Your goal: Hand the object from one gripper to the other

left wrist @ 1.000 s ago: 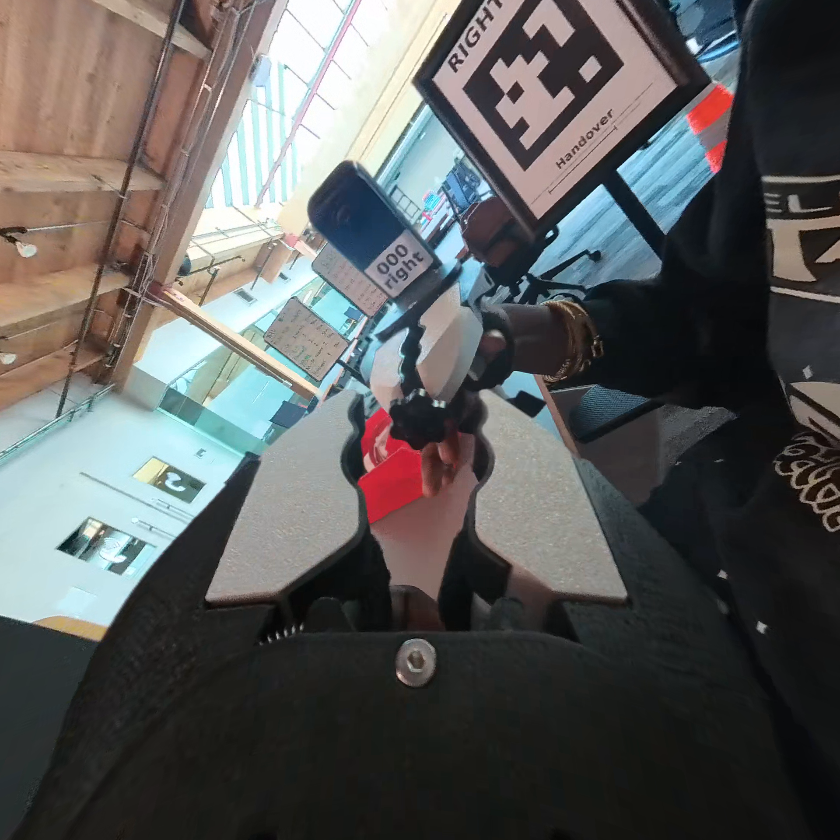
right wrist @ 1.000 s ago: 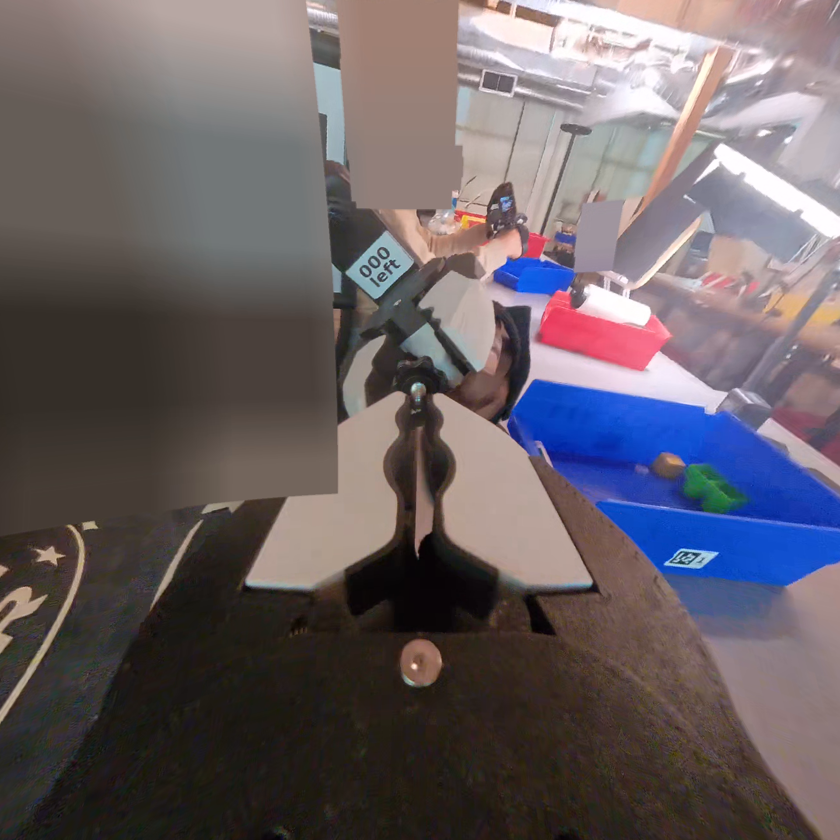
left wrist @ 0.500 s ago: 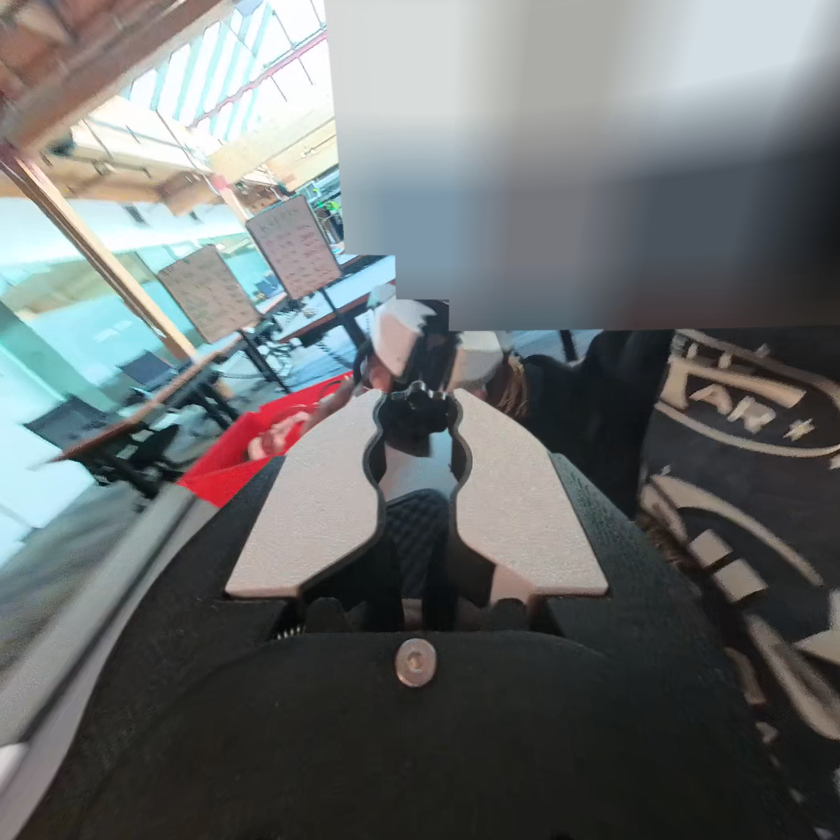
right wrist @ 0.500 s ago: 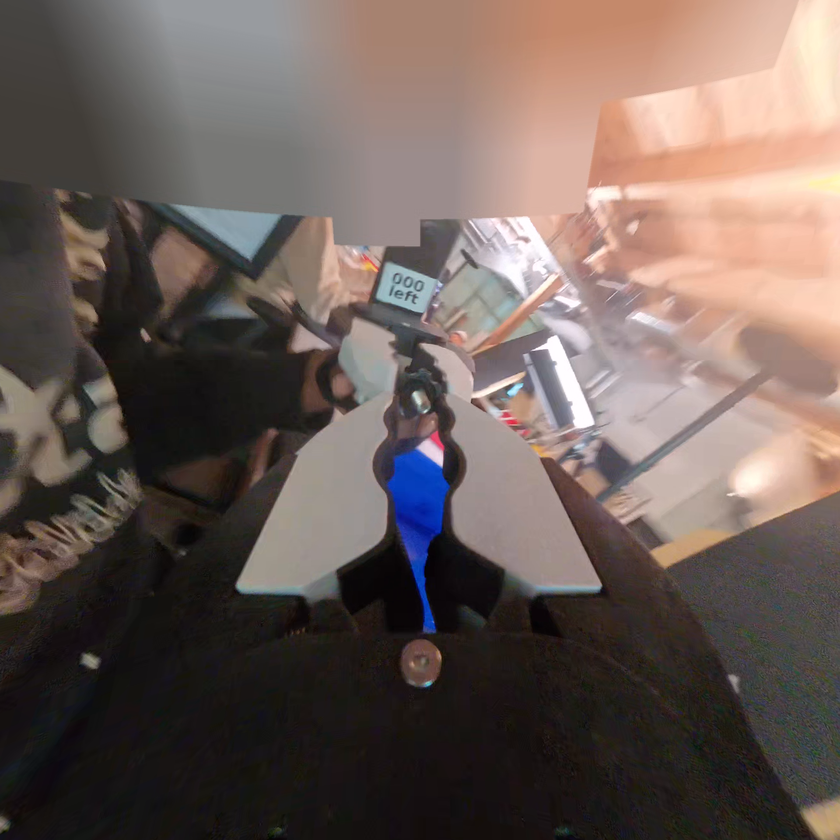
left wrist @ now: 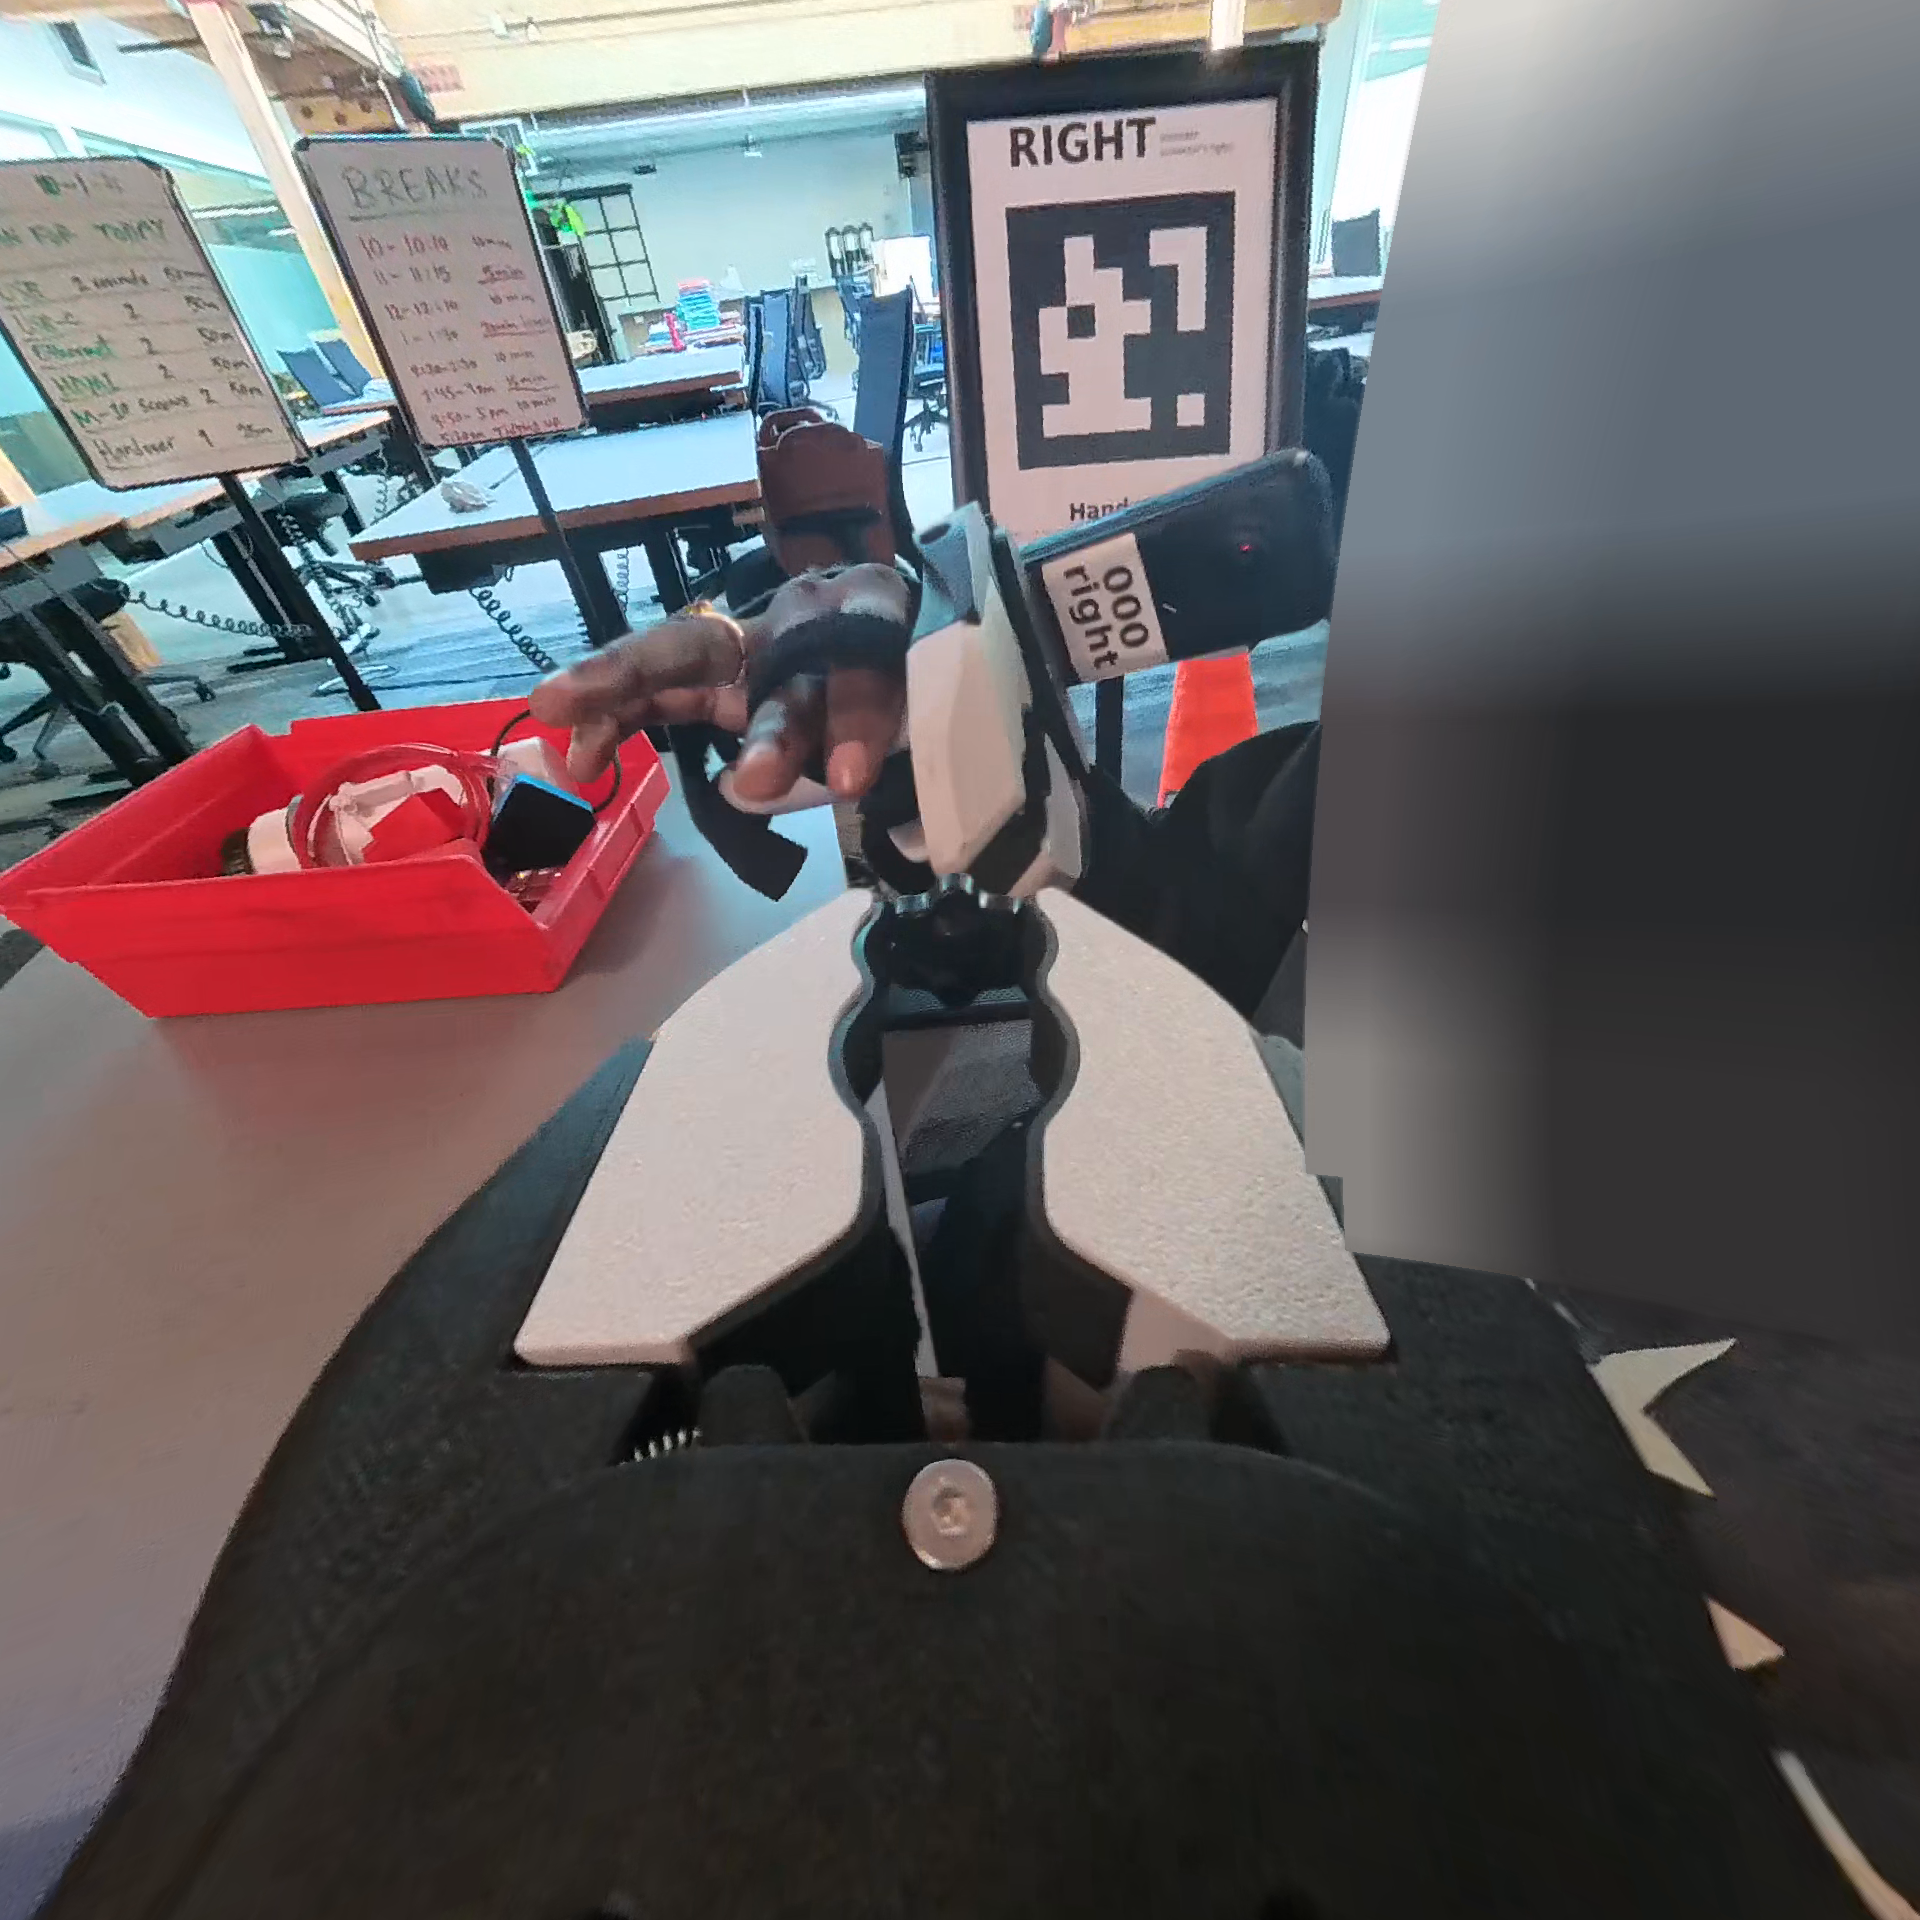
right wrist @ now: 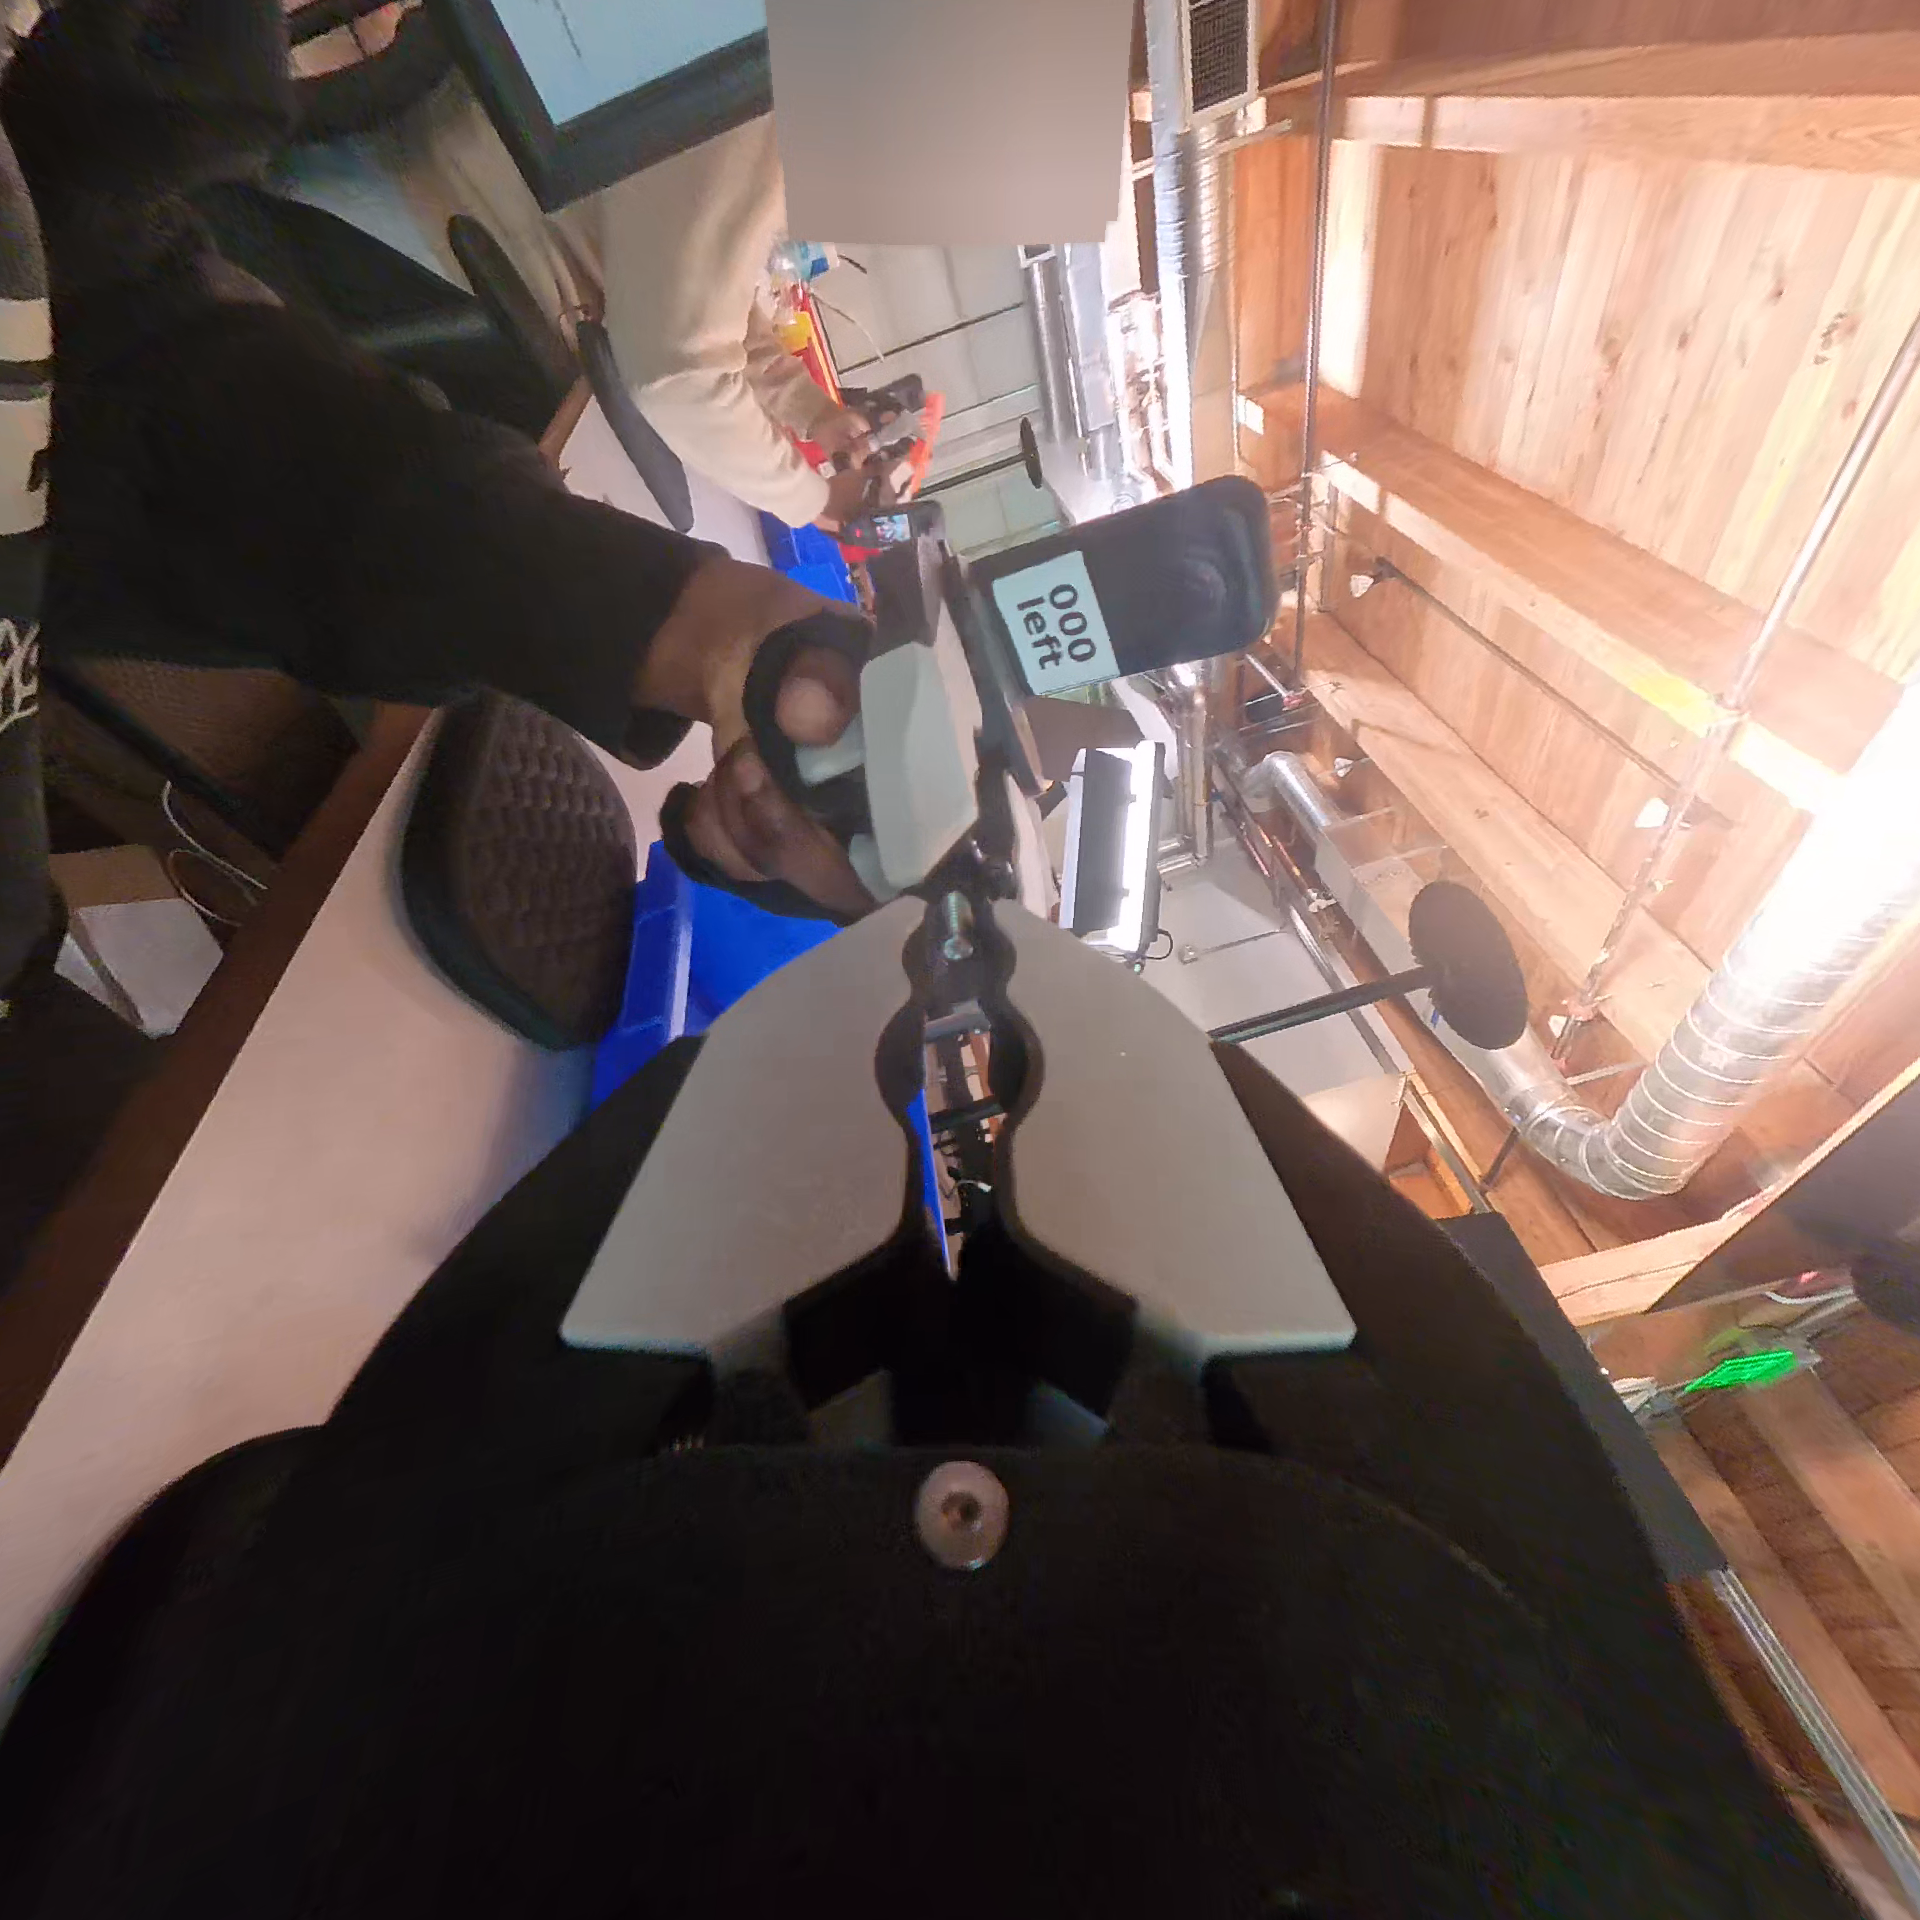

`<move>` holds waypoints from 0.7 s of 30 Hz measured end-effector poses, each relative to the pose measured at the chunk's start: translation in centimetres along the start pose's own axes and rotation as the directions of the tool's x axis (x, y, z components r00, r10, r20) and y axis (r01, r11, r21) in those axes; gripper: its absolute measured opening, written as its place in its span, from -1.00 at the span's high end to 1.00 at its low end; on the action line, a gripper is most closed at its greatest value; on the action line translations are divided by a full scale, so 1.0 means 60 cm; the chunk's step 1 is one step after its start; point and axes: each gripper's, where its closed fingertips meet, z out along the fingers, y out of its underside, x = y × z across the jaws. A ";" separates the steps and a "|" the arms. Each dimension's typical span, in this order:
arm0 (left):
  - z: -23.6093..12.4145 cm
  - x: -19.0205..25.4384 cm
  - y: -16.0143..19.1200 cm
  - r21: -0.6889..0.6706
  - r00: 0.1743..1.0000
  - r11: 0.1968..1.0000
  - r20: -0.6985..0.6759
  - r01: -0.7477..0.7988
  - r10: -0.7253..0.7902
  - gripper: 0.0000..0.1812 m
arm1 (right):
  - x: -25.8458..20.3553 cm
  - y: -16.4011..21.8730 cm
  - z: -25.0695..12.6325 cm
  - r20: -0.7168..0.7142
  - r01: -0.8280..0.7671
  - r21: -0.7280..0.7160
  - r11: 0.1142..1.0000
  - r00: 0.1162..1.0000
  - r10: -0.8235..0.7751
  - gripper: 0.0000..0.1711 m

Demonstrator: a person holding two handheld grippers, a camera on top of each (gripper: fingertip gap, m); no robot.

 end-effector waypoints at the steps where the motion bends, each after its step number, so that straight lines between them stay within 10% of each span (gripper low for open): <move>1: 0.000 0.000 0.001 0.000 1.000 1.000 -0.002 -0.005 0.005 0.74 | -0.001 0.000 0.001 0.003 -0.006 -0.003 1.000 1.000 0.006 0.93; 8: -0.006 -0.003 -0.023 0.107 0.959 0.955 0.094 -0.278 0.268 0.54 | 0.020 0.008 0.000 0.002 -0.273 -0.022 0.962 0.962 0.273 0.93; 16: -0.006 -0.005 -0.032 0.001 0.765 0.793 0.264 -0.610 0.588 0.51 | 0.027 -0.005 -0.002 0.223 -0.832 0.020 0.555 0.545 0.808 0.93; 21: -0.009 -0.010 -0.035 0.006 0.774 0.804 0.273 -0.595 0.571 0.72 | 0.029 -0.003 -0.004 0.245 -0.871 0.008 0.491 0.478 0.844 0.94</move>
